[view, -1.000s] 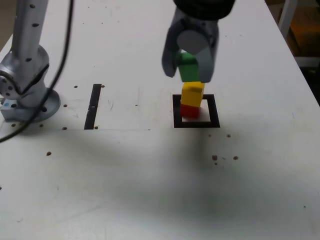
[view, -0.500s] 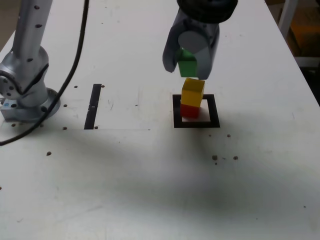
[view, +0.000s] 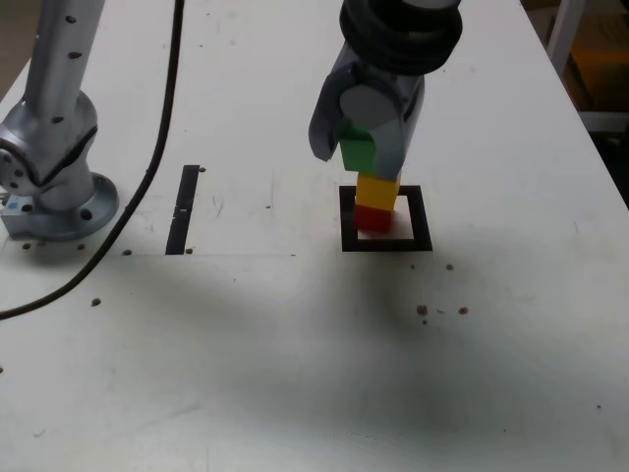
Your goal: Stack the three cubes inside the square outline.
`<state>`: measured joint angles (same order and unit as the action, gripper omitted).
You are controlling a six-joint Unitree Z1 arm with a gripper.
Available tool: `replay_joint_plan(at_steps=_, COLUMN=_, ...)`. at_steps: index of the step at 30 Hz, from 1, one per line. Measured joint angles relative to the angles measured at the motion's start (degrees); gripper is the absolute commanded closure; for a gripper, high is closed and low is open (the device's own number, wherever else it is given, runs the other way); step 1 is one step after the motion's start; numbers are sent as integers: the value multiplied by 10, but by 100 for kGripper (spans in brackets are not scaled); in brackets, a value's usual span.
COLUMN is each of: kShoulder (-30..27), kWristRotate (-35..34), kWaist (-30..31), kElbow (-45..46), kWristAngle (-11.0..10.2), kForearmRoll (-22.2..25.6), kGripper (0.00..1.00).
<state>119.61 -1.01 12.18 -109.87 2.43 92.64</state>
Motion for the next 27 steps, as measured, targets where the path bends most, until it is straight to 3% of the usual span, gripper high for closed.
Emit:
replay_joint_plan(at_steps=6, kShoulder=5, kWristRotate=0, kWaist=0, kElbow=-9, kWristAngle=-1, kForearmRoll=0, kGripper=69)
replay_joint_plan(at_steps=13, kShoulder=9, kWristRotate=0, kWaist=-2, kElbow=-18, kWristAngle=-16, kForearmRoll=0, kGripper=68)
replay_joint_plan(at_steps=27, kShoulder=17, kWristRotate=0, kWaist=-8, kElbow=-18, kWristAngle=-7, kForearmRoll=0, kGripper=62)
